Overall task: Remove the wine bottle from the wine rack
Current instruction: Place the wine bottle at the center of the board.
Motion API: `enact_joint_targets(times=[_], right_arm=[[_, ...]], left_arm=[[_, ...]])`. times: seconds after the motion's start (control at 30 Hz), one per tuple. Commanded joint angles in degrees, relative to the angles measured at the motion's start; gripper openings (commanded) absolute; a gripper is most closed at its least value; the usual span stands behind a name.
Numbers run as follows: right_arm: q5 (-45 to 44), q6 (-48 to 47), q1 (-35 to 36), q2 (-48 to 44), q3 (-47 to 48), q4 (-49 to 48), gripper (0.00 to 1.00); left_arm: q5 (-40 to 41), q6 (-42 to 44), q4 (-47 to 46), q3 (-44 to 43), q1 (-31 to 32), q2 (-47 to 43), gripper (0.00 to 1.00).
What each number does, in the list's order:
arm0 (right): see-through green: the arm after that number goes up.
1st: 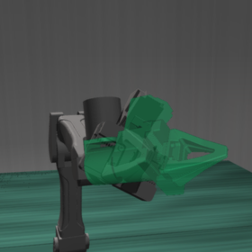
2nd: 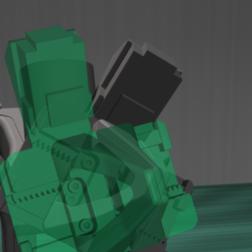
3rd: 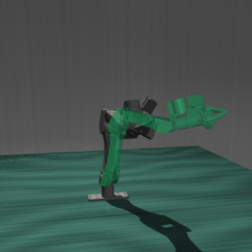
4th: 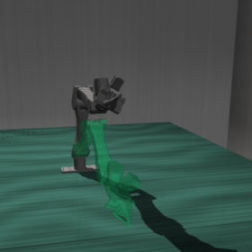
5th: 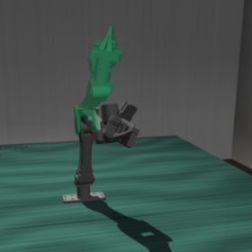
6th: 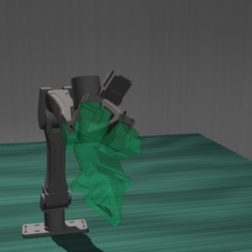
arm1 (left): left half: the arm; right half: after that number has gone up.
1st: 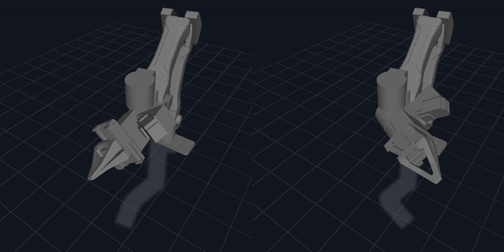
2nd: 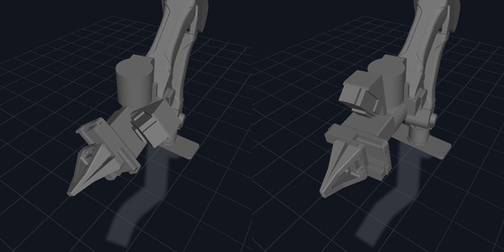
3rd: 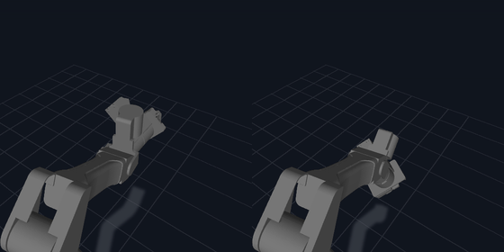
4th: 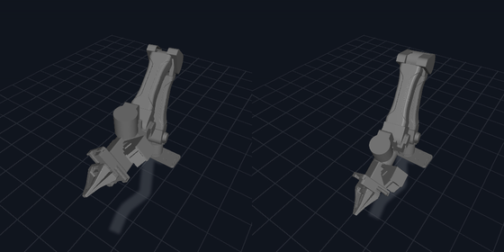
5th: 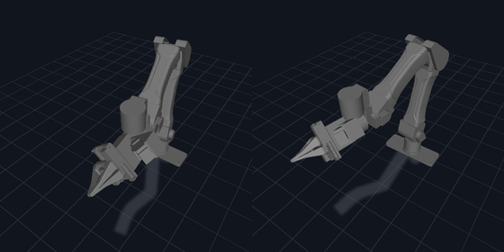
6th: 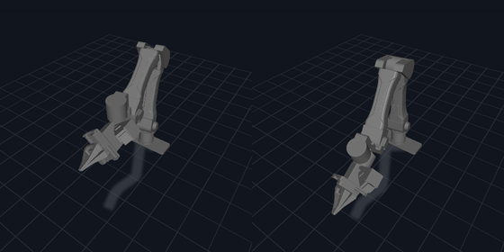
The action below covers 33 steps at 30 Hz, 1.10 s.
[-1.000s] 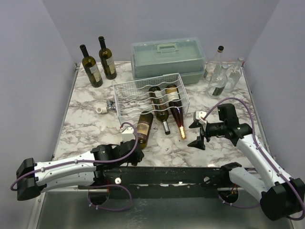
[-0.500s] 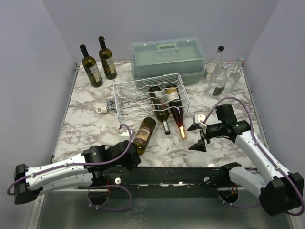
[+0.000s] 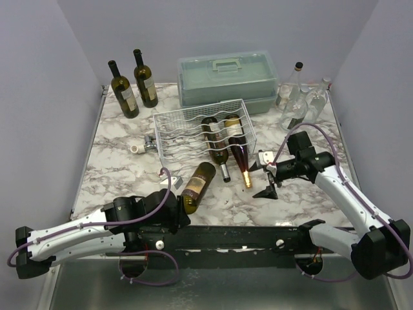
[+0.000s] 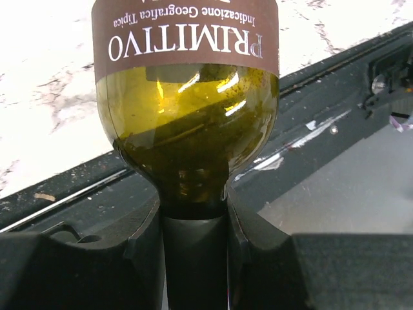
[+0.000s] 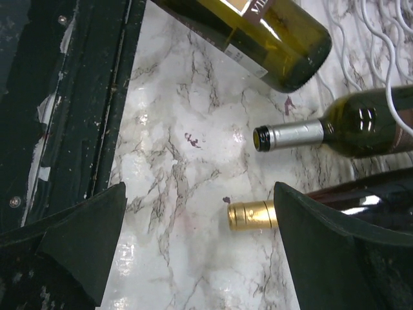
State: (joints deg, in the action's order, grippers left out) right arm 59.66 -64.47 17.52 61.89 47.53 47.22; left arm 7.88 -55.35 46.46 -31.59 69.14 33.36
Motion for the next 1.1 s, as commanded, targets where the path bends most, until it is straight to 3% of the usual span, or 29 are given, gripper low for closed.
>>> enact_joint_targets(times=[0.0, 0.53, 1.07], right_arm=[[-0.6, -1.8, 3.7, 2.4, 3.4, -0.8, 0.99], [-7.6, 0.8, 18.8, 7.2, 17.3, -0.8, 0.99], [-15.4, -3.2, 24.5, 4.9, 8.1, -1.6, 0.99]], left_arm=[[-2.5, 2.3, -4.1, -5.4, 0.4, -0.9, 0.00], [-11.4, 7.8, -8.8, -14.1, 0.3, 8.5, 0.00], [-20.0, 14.4, -15.9, -21.6, 0.1, 22.6, 0.00]])
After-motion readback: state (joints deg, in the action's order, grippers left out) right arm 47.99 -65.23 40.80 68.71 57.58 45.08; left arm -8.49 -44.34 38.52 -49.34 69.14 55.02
